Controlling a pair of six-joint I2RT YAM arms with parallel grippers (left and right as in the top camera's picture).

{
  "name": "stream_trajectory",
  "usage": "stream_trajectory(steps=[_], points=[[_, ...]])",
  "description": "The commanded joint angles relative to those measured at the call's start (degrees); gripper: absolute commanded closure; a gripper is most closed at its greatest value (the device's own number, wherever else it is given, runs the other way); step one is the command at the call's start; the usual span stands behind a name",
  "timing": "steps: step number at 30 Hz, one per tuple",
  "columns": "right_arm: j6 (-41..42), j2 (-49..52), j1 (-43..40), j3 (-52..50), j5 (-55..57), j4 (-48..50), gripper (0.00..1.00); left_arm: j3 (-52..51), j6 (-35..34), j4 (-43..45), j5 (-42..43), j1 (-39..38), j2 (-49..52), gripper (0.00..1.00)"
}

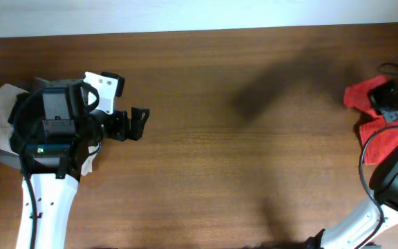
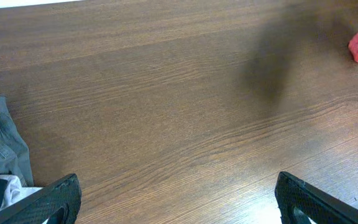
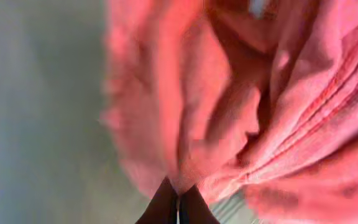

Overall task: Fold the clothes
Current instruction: 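Reach the right gripper to the orange t-shirt and grasp it, then drag the orange t-shirt leftward toward table center with right gripper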

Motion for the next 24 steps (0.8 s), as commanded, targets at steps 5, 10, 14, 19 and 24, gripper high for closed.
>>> stream_trajectory(steps=[5,10,14,19,24], points=[[-8.5,-19.7,6.9,7.6,-1.4,-3.8,0.96,1.3,-0.5,0.6,0.9,-0.1,0.2,0.01],[-8.5,-27.4,13.1,7.6,-2.1,-6.2,0.96,1.3,0.4,0.4,0.8,-0.1,0.0,0.01],[-11.1,-31.7,21.7,7.6,-4.1,-6.5,0.96,1.3,0.4,0.7,0.8,-0.1,0.0,0.01],[-15.8,-33.2,35.8,7.6,-6.7,-7.9,0.96,1.7,0.3,0.7,0.9,-0.1,-0.2,0.01],[-22.5,-32.4,51.0,7.6,-6.5,-9.9,0.96,3.3,0.4,0.7,0.8,-0.1,-2.3,0.01]])
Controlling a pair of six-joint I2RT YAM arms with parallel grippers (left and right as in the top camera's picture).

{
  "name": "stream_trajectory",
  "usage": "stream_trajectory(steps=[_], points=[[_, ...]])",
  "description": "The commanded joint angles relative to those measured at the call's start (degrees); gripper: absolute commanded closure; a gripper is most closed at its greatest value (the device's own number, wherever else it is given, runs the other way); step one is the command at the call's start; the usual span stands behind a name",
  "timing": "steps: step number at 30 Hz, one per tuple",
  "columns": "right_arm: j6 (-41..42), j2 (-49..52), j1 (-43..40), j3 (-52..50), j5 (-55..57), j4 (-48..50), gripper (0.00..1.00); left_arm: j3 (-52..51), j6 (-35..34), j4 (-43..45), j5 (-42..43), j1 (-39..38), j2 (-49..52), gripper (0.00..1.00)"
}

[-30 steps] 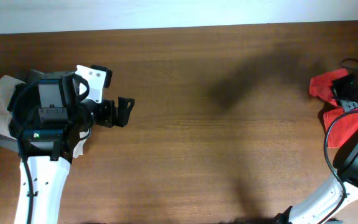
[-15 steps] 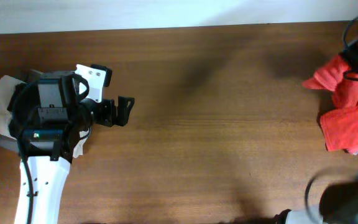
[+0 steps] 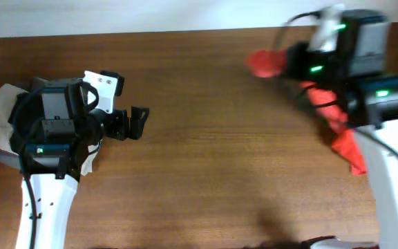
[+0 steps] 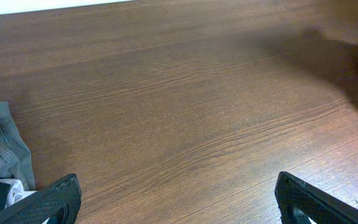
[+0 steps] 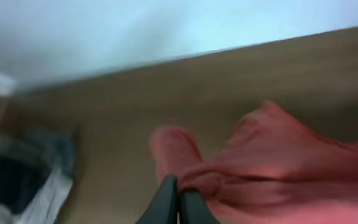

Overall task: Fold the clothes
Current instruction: 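Drag the orange t-shirt leftward toward table center with right gripper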

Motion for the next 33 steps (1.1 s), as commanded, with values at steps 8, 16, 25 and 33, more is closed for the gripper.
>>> stream_trajectory(steps=[8,16,25,33], points=[[-2.2,1.4,28.5,0.3,16.2,-2.8,0.96,4.5,0.3,-0.1,-3.8,-0.1,-5.9,0.01],[5.3,2.7,33.7,0.3,38.1,-6.7,0.69,4.5,0.3,-1.5,-3.9,-0.1,-6.2,0.01],[-3.4,4.0,14.1,0.0,23.5,-17.0,0.25,4.5,0.3,-1.5,-3.9,-0.1,-6.2,0.01],[-19.6,12.2,0.0,-8.4,11.8,-22.9,0.22,4.5,0.3,-1.6,-3.9,-0.1,-6.0,0.01]])
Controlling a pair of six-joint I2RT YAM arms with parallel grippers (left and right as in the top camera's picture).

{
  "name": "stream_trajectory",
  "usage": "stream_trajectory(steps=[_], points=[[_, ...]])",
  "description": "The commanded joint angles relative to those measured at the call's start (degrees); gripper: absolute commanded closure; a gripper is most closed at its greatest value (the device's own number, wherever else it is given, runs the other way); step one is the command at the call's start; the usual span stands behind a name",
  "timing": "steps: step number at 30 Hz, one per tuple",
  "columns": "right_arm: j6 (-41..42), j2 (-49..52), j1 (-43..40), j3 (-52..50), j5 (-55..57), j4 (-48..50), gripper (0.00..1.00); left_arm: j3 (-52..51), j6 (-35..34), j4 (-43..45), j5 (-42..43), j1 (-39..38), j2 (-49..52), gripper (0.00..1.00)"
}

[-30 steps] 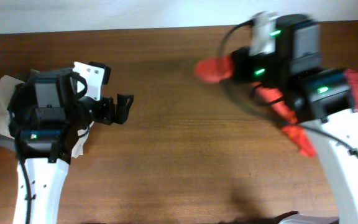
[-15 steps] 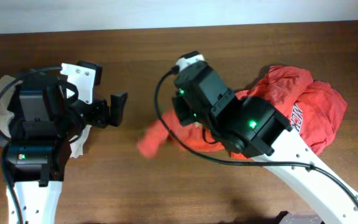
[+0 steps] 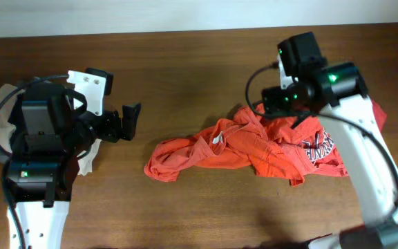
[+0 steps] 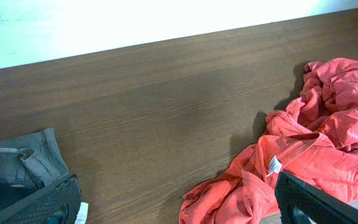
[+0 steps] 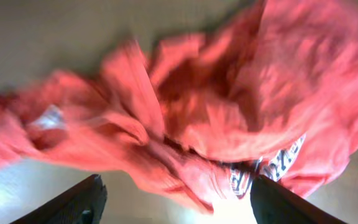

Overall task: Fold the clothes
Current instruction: 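Drag the orange t-shirt leftward toward table center with right gripper, then grasp the t-shirt's left edge with the left gripper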

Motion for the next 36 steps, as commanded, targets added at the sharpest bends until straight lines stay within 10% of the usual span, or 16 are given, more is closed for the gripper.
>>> stream_trajectory(steps=[1,7,17,28,36], points=[[-10.2,4.7,-2.6,-6.6,-7.1,-0.2,0.22,1.1,0.3,-0.3,-0.3,-0.1,0.0,0.0],[-14.4,8.2,-2.5,-18.2,-11.5,6.0,0.24,1.1,0.3,-0.3,-0.3,-0.1,0.2,0.01],[-11.4,7.0,-2.5,-17.9,-13.5,5.6,0.96,1.1,0.2,0.2,-0.3,-0.1,0.5,0.01],[-6.8,-0.2,-2.5,14.8,-9.6,-0.5,0.96,1.1,0.2,-1.8,9.7,-0.2,2.7,0.01],[-6.9,-0.2,-2.4,19.0,-9.8,-2.1,0.96,1.1,0.5,-3.9,22.0,-2.3,8.9,0.01]])
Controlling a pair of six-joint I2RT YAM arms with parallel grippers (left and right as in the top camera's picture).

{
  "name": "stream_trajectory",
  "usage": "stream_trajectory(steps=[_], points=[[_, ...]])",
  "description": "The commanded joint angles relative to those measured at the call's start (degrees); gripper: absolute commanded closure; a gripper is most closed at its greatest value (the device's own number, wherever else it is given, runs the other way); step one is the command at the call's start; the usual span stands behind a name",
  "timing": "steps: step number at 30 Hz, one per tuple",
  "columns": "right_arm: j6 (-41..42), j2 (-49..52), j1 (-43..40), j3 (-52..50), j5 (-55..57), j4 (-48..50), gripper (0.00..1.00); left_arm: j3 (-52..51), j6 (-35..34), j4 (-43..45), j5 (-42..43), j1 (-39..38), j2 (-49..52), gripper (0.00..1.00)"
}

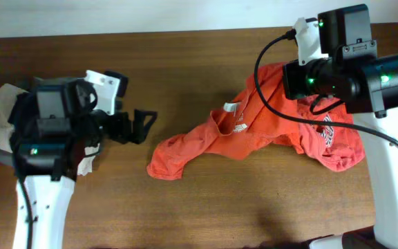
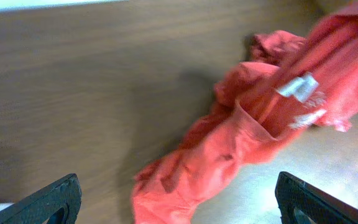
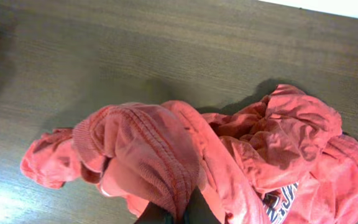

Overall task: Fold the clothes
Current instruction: 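Grasp the t-shirt's left edge with the left gripper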

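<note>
A red T-shirt (image 1: 240, 142) lies crumpled across the middle and right of the wooden table (image 1: 199, 62), its white label (image 1: 231, 107) showing. My right gripper (image 3: 179, 216) is shut on a ribbed fold of the shirt (image 3: 148, 155) and holds that part raised, while the printed part (image 3: 278, 202) trails on the table. To the left of the shirt's low end, my left gripper (image 1: 146, 126) stands open with nothing in it. In the left wrist view the shirt (image 2: 241, 124) lies ahead between the wide-apart fingers (image 2: 55, 199).
A pile of beige and grey clothes lies at the table's left edge, partly under the left arm. A grey garment's corner shows at the left of the right wrist view. A white wall borders the table's far edge.
The right gripper was open above the shirt lying on the table. It is now shut on a ribbed fold, with that part raised. The left gripper has moved slightly right, still open.
The right gripper was shut on the red shirt at the table's far right. Then it held the shirt over the table's far side. Then the shirt lay spread in the middle with the gripper open. Now it grips a fold again. The left gripper stayed open throughout.
</note>
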Motion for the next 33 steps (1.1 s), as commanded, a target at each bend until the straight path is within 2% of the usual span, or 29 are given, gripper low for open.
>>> stream_trajectory(steps=[1,8,10,14,17,21,27,30,33], points=[[0.5,1.5,0.3,0.1,0.5,0.6,0.96,1.1,0.5,-0.3,9.3,-2.6,3.0,0.01],[0.6,1.4,0.3,0.4,0.6,3.2,0.96,1.1,1.3,-0.5,10.7,-12.5,10.1,0.01],[0.6,1.4,0.3,0.4,0.6,4.1,0.96,1.1,3.8,-0.5,6.5,-15.3,11.6,0.01],[1.8,1.3,0.2,0.5,0.5,4.8,0.96,1.0,4.6,0.2,-9.5,-21.1,15.5,0.01],[2.1,1.2,0.2,0.6,0.5,4.8,0.96,1.0,5.6,3.3,-11.0,-24.9,19.6,0.05],[2.0,0.7,0.2,0.6,0.6,4.8,0.96,1.0,5.4,8.3,-17.6,-28.3,24.9,0.09],[2.0,-0.4,0.2,0.6,0.6,4.6,0.96,1.0,2.9,12.9,-19.5,-29.1,28.7,0.11],[2.1,-0.8,0.2,0.6,0.6,4.6,0.96,1.0,2.9,15.9,-19.5,-29.1,30.0,0.28],[2.1,-1.0,0.2,0.6,0.5,4.3,0.96,1.0,2.9,17.9,-19.8,-29.1,30.4,0.55]])
